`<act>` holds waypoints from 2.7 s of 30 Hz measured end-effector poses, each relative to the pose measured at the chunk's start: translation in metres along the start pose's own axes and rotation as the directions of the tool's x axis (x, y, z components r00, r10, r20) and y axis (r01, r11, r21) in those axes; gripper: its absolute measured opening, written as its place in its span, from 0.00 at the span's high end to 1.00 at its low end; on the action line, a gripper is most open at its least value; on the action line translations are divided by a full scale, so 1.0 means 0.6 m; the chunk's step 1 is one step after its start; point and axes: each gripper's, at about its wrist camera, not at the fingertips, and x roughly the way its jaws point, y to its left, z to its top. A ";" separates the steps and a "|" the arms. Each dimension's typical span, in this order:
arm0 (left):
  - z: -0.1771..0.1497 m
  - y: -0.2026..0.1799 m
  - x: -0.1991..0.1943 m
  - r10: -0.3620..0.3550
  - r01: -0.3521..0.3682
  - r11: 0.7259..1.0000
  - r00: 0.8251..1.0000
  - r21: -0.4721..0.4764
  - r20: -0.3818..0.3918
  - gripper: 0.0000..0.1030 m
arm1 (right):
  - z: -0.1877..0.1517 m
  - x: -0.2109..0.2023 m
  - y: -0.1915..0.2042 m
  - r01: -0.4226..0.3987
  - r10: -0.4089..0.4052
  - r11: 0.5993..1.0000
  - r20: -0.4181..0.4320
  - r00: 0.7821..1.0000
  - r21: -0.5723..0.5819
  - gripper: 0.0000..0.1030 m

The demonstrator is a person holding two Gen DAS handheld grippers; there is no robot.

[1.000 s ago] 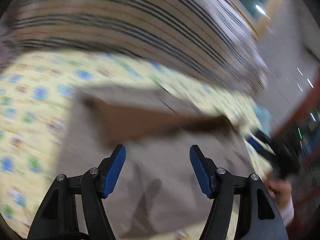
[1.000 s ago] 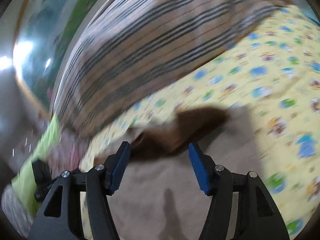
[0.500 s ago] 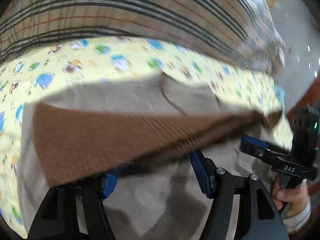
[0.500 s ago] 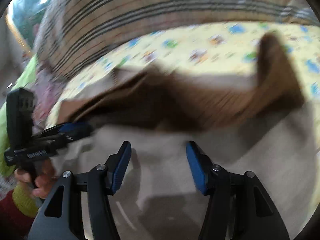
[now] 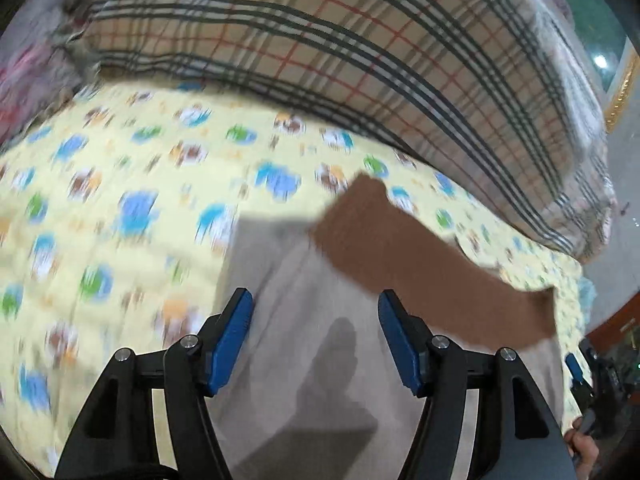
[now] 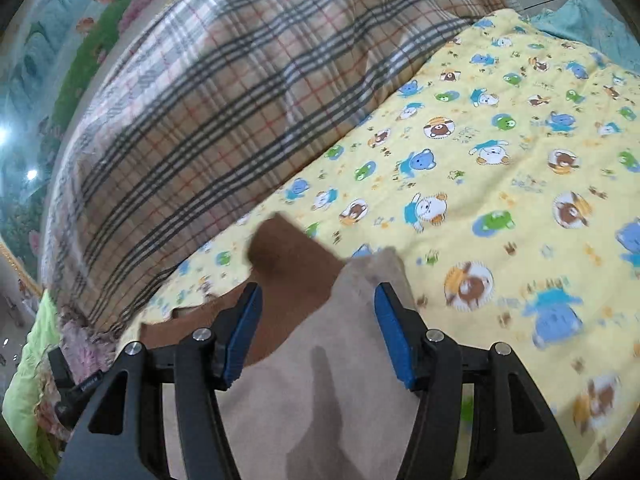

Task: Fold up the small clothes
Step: 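Open both grippers and withdraw them from the folded hem, then grasp one side edge of the folded sweater with the left gripper while the right gripper grasps the other side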

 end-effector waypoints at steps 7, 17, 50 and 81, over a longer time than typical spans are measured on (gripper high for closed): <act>-0.119 -0.027 -0.094 -0.068 0.068 0.996 0.998 0.054 -0.002 0.29 | -0.077 -0.034 0.057 -0.132 0.116 0.986 -0.156 0.981 -0.101 0.42; -0.193 -0.003 -0.103 0.065 -0.060 0.993 0.997 0.106 -0.050 0.29 | -0.148 -0.108 0.020 0.048 -0.076 0.986 -0.178 0.981 -0.157 0.42; -0.214 0.046 -0.101 -0.032 0.013 0.960 0.998 -0.281 -0.062 0.28 | -0.215 -0.176 0.047 -0.204 0.178 0.959 -0.143 0.974 -0.198 0.41; -0.207 -0.311 -0.145 -0.287 0.271 0.923 0.958 0.272 0.019 0.94 | -0.147 -0.202 0.003 -0.291 0.287 0.956 -0.079 0.955 -0.042 0.40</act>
